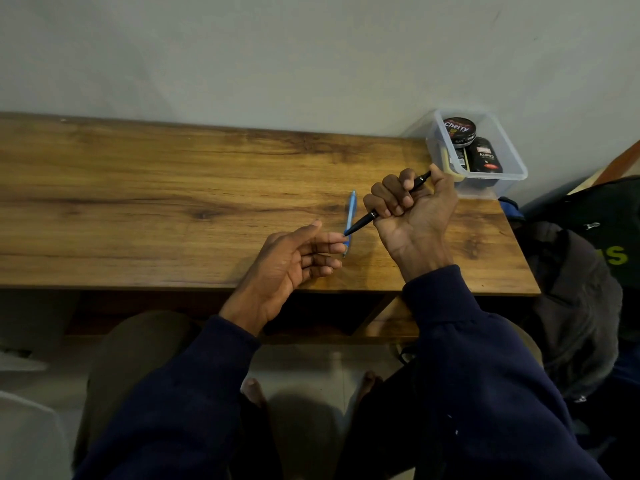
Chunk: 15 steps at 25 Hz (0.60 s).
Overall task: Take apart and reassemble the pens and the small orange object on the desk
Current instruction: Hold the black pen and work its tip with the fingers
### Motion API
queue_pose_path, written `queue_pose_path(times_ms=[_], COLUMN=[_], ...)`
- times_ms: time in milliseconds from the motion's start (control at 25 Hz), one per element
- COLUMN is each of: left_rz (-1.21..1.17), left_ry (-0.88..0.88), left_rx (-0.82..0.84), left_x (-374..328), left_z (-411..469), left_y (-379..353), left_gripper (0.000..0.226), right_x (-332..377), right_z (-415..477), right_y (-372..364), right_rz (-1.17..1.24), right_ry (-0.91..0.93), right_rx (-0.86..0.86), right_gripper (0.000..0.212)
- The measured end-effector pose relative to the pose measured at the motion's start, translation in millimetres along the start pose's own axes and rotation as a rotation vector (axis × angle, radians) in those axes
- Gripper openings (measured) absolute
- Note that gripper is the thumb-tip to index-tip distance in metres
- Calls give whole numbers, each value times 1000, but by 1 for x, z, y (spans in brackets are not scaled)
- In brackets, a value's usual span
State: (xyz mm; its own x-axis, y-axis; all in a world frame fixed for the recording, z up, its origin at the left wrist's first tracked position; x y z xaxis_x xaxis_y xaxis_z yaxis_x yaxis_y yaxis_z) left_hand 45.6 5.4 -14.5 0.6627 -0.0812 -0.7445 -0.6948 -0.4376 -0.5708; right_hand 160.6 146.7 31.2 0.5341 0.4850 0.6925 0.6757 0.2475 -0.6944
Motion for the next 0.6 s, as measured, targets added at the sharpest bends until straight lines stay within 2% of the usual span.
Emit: queue_pose_path(times_ms=[600], left_rz=[-9], left_ry=[-1], left_rx=[-2], left_x=[-1], left_z=[-1], left_y=[-1], left_gripper=[42], right_x=[-1], right_z=[-1], right_y=[-1], right_rz=[-7], right_ry=[-7], right_rx=[5], right_gripper=[52])
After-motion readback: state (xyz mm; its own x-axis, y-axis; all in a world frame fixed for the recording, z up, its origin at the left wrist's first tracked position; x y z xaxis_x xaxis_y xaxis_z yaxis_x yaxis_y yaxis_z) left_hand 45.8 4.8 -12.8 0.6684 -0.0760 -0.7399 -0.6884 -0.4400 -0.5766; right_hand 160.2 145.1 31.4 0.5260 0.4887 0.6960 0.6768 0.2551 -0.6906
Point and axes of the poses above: each hand's wrist, its own z-axis towards the middle knuckle, its own y-axis out of the back of the hand, x = y × z, the point moved 4 cm from there along z, towards the middle knuckle, and after that the axes turned 15 degrees about -z, right-handed, at the moved point
